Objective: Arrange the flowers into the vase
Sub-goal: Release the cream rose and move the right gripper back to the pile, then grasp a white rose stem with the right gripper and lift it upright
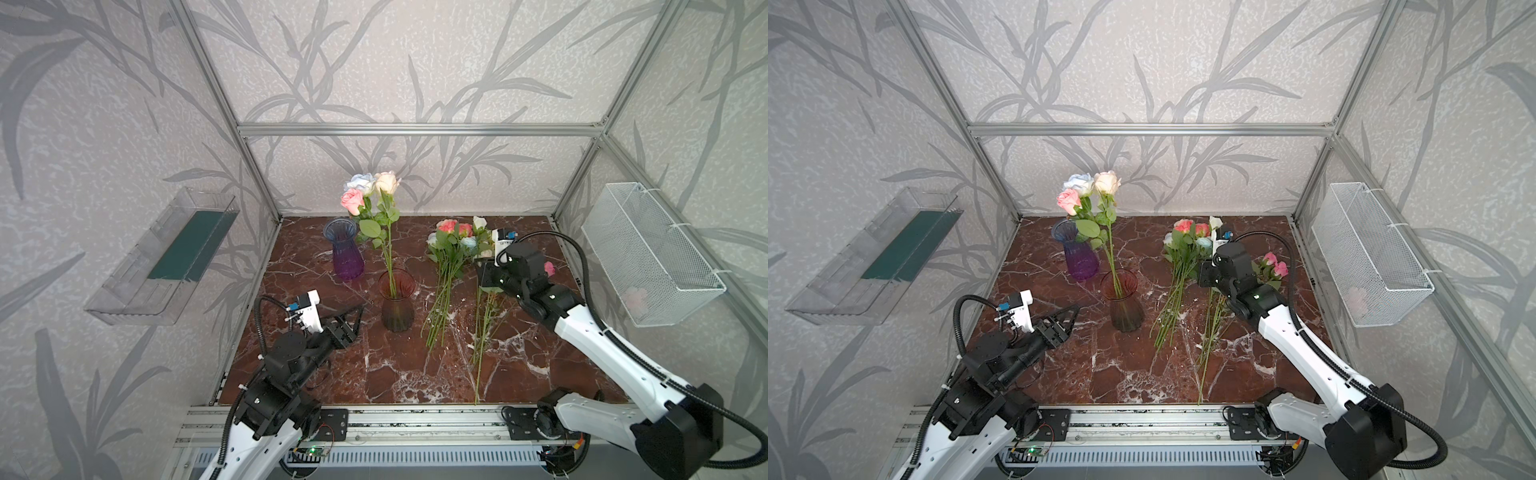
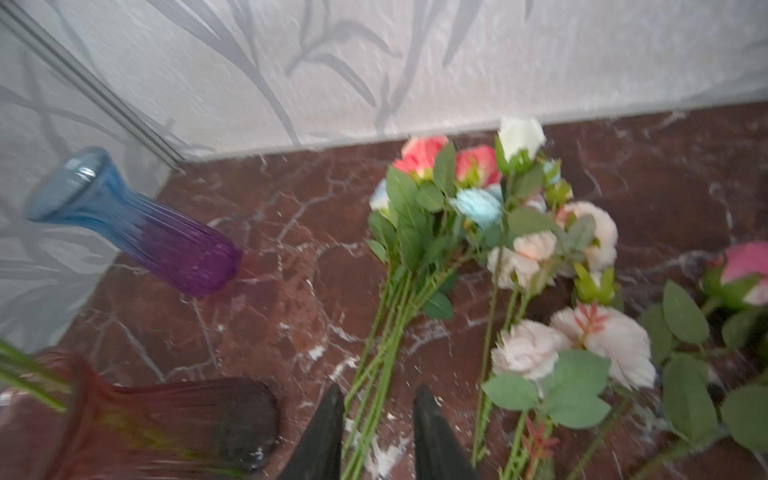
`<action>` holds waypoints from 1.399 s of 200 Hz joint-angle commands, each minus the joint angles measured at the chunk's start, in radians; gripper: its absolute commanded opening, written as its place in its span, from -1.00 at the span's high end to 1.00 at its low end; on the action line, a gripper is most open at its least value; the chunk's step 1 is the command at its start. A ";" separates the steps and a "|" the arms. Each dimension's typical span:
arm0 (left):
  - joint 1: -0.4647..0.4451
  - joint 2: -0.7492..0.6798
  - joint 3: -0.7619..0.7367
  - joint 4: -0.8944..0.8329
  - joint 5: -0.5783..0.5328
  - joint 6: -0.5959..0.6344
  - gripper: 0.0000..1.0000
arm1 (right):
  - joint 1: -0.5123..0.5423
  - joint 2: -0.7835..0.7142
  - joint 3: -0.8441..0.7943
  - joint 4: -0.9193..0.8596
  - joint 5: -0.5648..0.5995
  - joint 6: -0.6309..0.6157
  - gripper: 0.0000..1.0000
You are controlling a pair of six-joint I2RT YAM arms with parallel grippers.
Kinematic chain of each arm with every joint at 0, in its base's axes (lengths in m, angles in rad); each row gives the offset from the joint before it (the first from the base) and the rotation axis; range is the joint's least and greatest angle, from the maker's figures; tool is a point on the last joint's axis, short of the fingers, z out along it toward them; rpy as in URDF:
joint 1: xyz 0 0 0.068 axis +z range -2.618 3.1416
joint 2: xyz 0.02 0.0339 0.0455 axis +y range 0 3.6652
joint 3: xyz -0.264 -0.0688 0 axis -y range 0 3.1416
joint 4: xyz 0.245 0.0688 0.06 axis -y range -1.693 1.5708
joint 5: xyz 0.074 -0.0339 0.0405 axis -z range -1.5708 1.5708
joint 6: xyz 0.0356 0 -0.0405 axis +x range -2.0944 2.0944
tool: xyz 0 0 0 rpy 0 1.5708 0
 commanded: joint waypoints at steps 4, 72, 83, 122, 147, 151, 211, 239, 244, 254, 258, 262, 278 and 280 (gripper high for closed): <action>-0.002 0.003 -0.059 -0.043 -0.040 -0.043 -0.49 | -0.023 0.127 0.041 -0.165 -0.019 -0.024 0.47; -0.003 0.028 -0.100 0.055 0.056 -0.064 -0.49 | -0.080 0.570 0.346 -0.214 0.125 -0.006 0.59; -0.002 0.034 -0.100 0.062 0.064 -0.063 -0.49 | -0.086 0.621 0.392 -0.226 0.158 -0.001 0.52; -0.003 0.055 -0.102 0.107 0.082 -0.051 -0.49 | -0.109 0.766 0.521 -0.267 0.180 0.001 0.46; -0.003 0.071 -0.105 0.147 0.096 -0.026 -0.51 | -0.121 0.813 0.553 -0.270 0.181 -0.005 0.45; -0.002 0.075 -0.107 0.153 0.096 -0.024 -0.51 | -0.125 0.819 0.556 -0.270 0.179 -0.005 0.45; -0.003 0.099 -0.154 0.256 0.128 -0.018 -0.53 | -0.140 0.865 0.567 -0.265 0.163 -0.003 0.44; -0.003 0.126 -0.169 0.299 0.137 -0.015 -0.54 | -0.149 0.888 0.585 -0.275 0.147 -0.005 0.45; -0.002 0.133 -0.170 0.306 0.138 -0.017 -0.55 | -0.149 0.893 0.590 -0.277 0.143 -0.007 0.46; -0.003 0.149 -0.172 0.317 0.141 -0.019 -0.55 | -0.150 0.899 0.596 -0.277 0.141 -0.010 0.50; -0.003 0.154 -0.172 0.322 0.142 -0.018 -0.55 | -0.152 0.903 0.599 -0.278 0.140 -0.011 0.52; -0.002 0.159 -0.172 0.326 0.145 -0.018 -0.55 | -0.153 0.906 0.604 -0.281 0.137 -0.010 0.55; -0.002 0.172 -0.168 0.336 0.150 -0.019 -0.56 | -0.158 0.907 0.607 -0.281 0.115 -0.009 0.71; -0.002 0.173 -0.167 0.335 0.149 -0.017 -0.56 | -0.157 0.906 0.607 -0.282 0.113 -0.009 0.72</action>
